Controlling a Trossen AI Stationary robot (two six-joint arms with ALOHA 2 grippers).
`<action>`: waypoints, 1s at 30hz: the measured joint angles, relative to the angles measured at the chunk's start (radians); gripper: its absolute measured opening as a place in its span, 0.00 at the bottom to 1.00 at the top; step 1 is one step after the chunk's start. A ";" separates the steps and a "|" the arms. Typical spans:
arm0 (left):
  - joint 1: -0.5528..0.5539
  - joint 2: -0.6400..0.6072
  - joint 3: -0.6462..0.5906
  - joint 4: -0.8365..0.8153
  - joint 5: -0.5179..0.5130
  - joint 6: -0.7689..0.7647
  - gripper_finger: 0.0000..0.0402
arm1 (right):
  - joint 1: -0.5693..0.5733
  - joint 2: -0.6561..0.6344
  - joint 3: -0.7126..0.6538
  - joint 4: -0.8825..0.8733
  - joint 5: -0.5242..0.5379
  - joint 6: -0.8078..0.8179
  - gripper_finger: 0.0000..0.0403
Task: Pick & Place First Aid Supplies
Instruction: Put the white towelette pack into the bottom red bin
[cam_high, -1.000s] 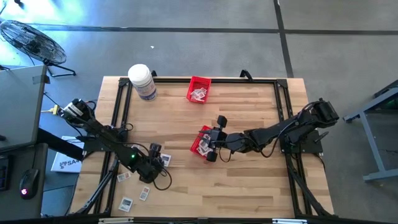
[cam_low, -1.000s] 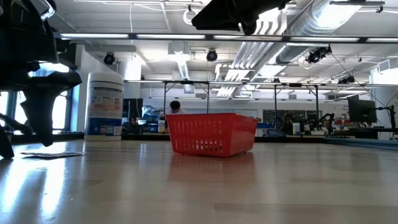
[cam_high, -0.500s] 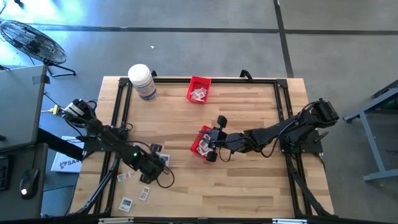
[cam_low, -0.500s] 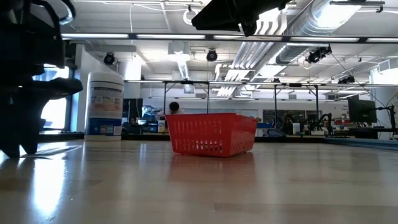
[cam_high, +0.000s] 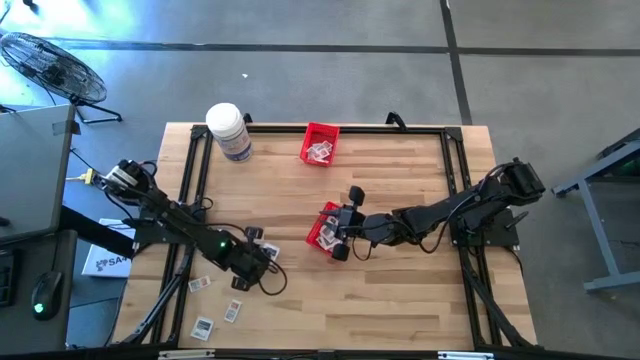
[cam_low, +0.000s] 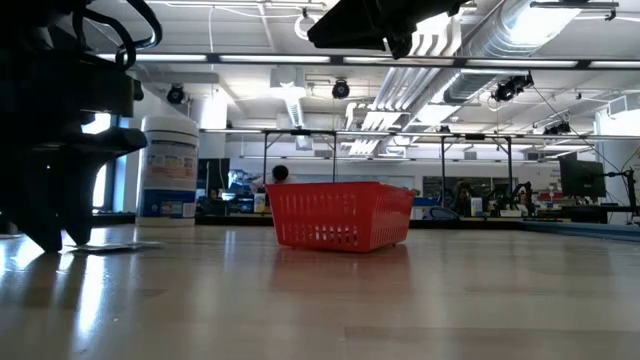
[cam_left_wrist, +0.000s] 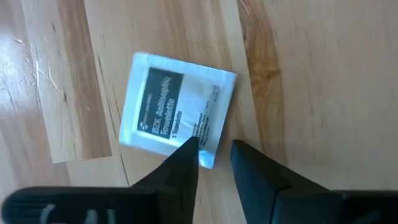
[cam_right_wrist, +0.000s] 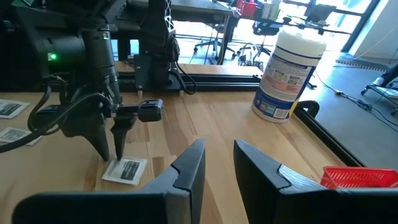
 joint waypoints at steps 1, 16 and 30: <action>0.000 0.001 0.008 -0.004 -0.002 0.005 0.25 | 0.000 0.000 0.000 -0.002 0.000 0.000 0.19; 0.003 0.004 0.057 -0.018 -0.023 0.113 0.28 | -0.013 0.000 0.000 -0.013 -0.001 -0.001 0.19; 0.110 0.002 0.069 -0.087 0.150 0.225 0.28 | -0.015 0.000 0.000 -0.031 -0.006 0.016 0.19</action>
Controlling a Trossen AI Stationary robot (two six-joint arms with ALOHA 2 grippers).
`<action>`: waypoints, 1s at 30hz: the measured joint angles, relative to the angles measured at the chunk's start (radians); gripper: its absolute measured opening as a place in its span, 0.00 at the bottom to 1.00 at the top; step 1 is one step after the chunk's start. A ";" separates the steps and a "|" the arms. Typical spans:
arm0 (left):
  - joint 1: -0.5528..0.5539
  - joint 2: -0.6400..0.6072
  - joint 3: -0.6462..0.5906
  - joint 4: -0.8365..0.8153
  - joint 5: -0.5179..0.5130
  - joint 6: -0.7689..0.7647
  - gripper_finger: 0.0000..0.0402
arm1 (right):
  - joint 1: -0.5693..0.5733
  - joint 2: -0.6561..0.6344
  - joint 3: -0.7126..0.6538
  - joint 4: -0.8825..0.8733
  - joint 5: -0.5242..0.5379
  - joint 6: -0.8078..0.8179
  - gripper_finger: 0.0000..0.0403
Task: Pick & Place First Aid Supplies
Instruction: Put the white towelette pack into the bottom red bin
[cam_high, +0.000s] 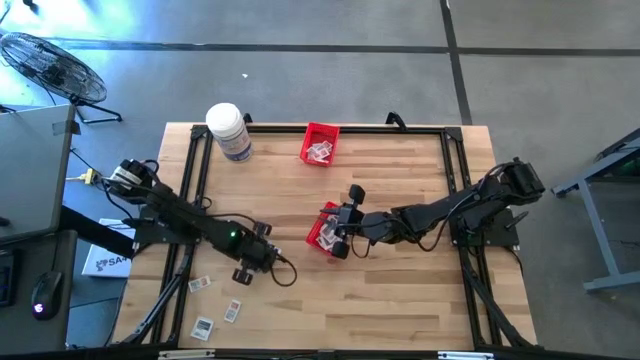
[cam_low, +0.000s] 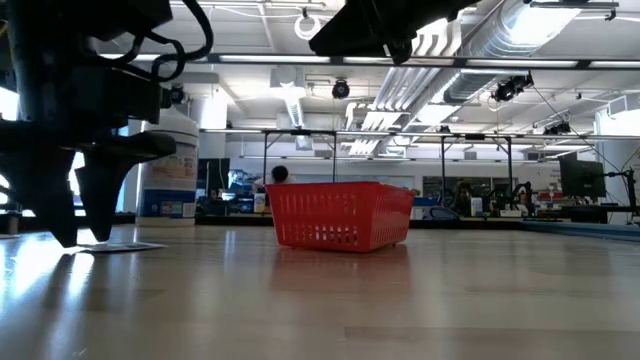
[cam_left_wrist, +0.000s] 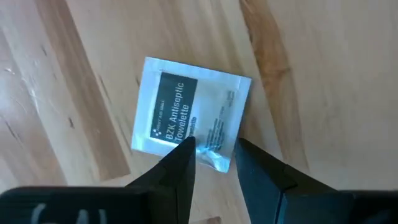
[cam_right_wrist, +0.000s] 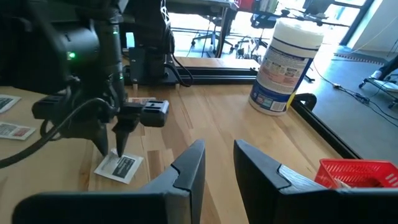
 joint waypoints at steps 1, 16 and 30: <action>0.008 -0.001 0.000 -0.001 0.015 0.012 0.28 | 0.000 0.000 0.000 -0.001 0.000 0.000 0.19; 0.008 -0.002 0.000 0.033 -0.011 0.088 0.28 | -0.007 0.000 0.000 -0.026 -0.018 0.000 0.19; 0.007 0.029 -0.002 0.078 0.016 0.053 0.28 | -0.007 0.000 0.000 -0.026 -0.021 0.001 0.19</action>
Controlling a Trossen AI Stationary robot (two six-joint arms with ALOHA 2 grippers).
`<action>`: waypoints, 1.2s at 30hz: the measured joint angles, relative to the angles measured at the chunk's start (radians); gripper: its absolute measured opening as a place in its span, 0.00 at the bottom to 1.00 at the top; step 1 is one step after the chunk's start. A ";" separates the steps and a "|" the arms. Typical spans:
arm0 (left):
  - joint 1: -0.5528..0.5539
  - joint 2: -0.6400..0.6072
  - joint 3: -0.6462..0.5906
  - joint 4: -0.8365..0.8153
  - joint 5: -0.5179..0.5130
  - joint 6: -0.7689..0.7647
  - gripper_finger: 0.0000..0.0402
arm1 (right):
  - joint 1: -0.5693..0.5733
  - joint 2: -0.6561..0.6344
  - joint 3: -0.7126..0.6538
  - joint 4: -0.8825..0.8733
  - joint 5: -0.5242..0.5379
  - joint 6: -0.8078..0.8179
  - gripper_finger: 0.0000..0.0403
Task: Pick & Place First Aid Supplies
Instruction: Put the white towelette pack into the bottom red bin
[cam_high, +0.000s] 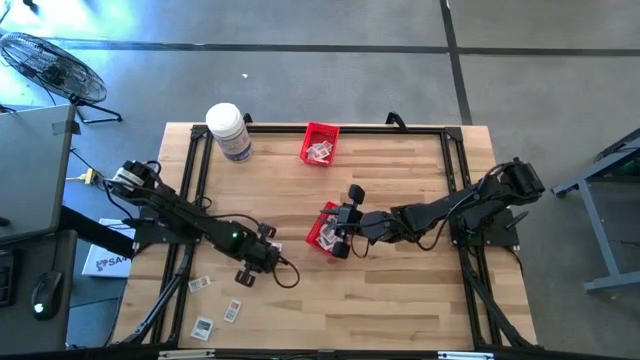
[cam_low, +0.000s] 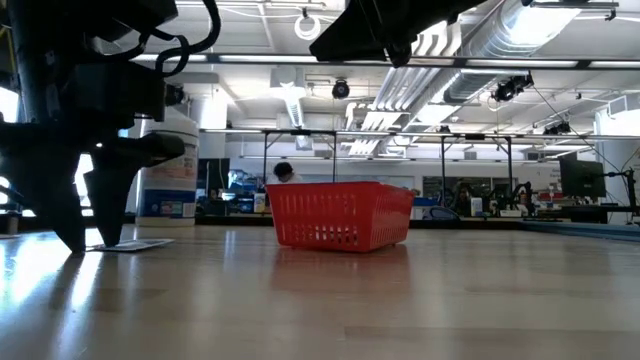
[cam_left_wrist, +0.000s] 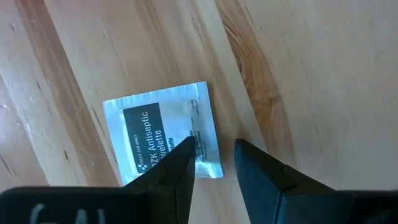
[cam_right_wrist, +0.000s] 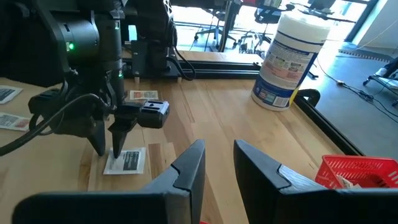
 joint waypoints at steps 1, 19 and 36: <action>0.000 0.007 -0.002 0.002 0.000 -0.007 0.28 | 0.000 0.000 0.000 0.000 0.000 0.003 0.19; 0.119 0.039 -0.011 -0.010 0.067 -0.070 0.20 | 0.000 0.000 0.000 0.008 -0.010 0.007 0.19; 0.202 -0.001 -0.014 0.020 0.052 -0.167 0.01 | 0.000 0.000 0.000 0.008 -0.064 0.034 0.19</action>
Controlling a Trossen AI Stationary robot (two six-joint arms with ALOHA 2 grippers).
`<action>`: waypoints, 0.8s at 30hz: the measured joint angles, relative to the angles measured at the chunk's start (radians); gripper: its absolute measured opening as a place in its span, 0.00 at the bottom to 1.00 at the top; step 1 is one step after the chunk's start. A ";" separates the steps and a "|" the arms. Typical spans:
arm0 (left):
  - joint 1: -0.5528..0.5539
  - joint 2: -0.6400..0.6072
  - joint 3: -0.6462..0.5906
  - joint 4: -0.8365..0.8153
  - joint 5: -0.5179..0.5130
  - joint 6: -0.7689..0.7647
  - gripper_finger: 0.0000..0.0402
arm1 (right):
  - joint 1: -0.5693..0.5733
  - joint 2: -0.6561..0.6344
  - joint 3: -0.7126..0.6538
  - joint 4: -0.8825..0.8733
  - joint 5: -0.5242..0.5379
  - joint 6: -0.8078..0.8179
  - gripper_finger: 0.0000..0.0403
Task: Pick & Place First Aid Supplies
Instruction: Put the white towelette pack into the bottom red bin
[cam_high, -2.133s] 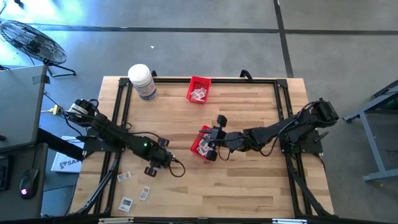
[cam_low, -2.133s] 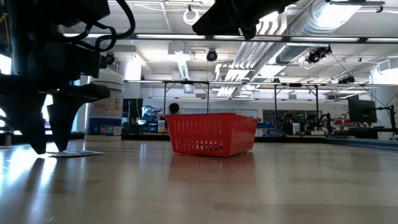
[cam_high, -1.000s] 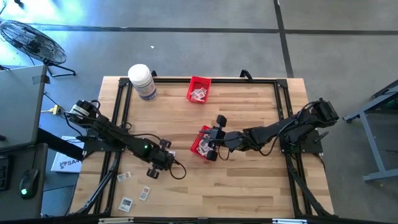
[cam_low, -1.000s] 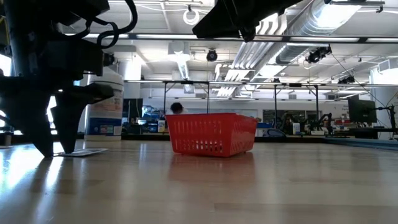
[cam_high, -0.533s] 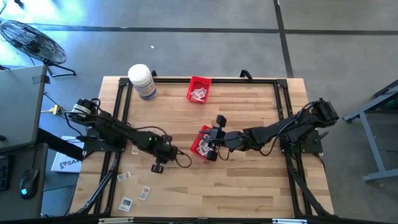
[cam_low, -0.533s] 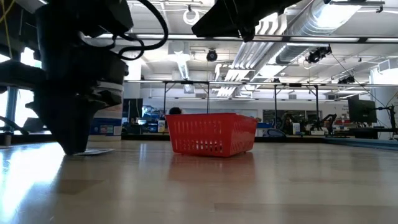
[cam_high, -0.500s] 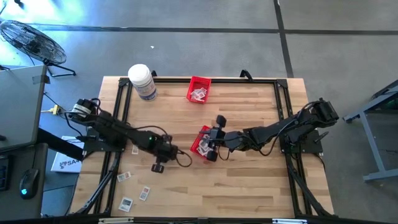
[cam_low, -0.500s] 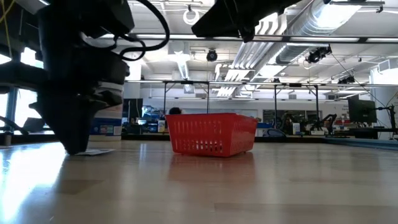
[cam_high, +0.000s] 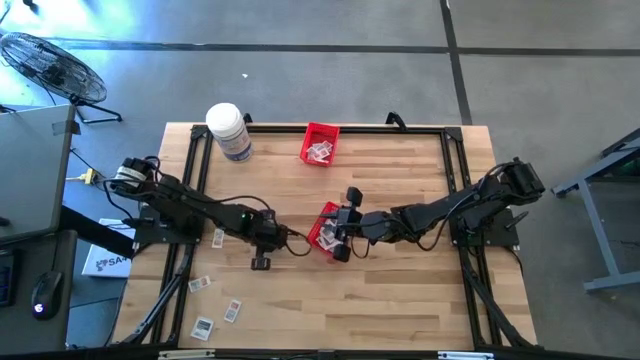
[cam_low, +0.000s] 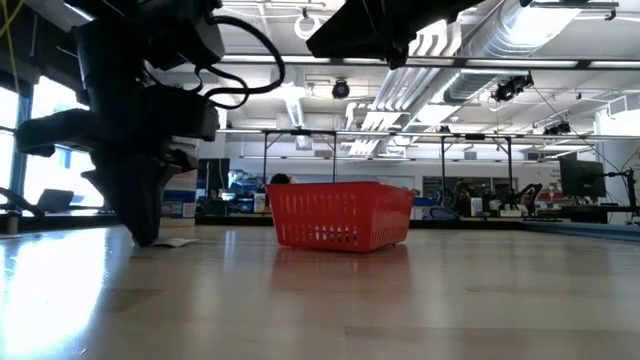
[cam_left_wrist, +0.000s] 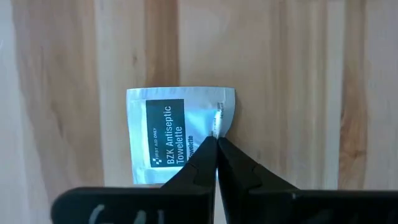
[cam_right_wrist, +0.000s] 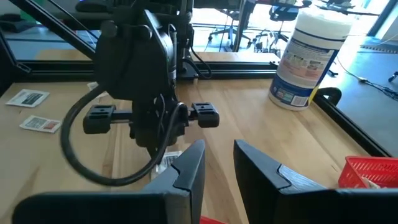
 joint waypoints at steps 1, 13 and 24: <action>0.000 -0.016 -0.002 -0.002 0.003 -0.008 0.00 | 0.000 0.000 0.000 0.000 0.001 0.000 0.19; 0.002 -0.182 0.026 0.240 -0.053 0.076 0.00 | 0.015 -0.024 -0.002 -0.077 0.287 0.089 0.19; 0.098 0.014 0.134 0.541 -0.020 0.267 0.00 | 0.081 -0.247 0.000 -0.543 0.316 0.392 0.19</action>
